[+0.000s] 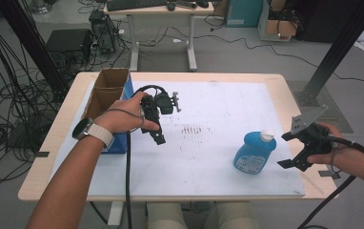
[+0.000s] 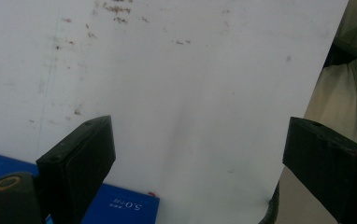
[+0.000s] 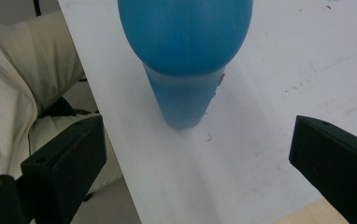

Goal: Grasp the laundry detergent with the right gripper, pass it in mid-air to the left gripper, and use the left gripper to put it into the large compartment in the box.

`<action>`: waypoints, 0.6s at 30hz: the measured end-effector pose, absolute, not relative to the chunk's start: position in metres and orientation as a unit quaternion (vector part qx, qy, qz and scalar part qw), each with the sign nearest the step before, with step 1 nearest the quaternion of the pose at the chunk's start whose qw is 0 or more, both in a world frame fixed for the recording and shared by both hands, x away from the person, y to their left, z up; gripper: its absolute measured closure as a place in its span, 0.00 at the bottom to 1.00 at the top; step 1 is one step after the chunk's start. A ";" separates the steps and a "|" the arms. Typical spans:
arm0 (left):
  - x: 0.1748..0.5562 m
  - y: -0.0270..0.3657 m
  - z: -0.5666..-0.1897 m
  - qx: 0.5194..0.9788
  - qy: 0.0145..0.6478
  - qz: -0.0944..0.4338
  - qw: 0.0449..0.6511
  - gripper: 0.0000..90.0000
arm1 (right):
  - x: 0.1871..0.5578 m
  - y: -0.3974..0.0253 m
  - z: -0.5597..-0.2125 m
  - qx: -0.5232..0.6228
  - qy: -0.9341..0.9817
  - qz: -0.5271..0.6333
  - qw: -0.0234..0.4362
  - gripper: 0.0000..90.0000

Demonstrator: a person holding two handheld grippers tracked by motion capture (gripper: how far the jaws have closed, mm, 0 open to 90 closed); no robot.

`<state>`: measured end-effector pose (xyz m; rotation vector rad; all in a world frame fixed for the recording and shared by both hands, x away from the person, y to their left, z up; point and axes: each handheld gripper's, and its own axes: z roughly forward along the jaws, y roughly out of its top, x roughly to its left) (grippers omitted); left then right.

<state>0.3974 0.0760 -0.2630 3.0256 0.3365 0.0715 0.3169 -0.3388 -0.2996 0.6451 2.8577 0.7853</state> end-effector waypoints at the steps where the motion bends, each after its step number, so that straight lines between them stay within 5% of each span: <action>1: 0.397 0.076 -0.263 0.992 0.110 0.024 0.048 0.11 | 0.317 -0.339 -0.301 0.213 0.939 0.263 0.055 0.05; 18: 0.396 0.078 -0.268 0.992 0.115 0.015 0.046 0.11 | 0.313 -0.344 -0.314 0.229 0.926 0.295 0.052 0.05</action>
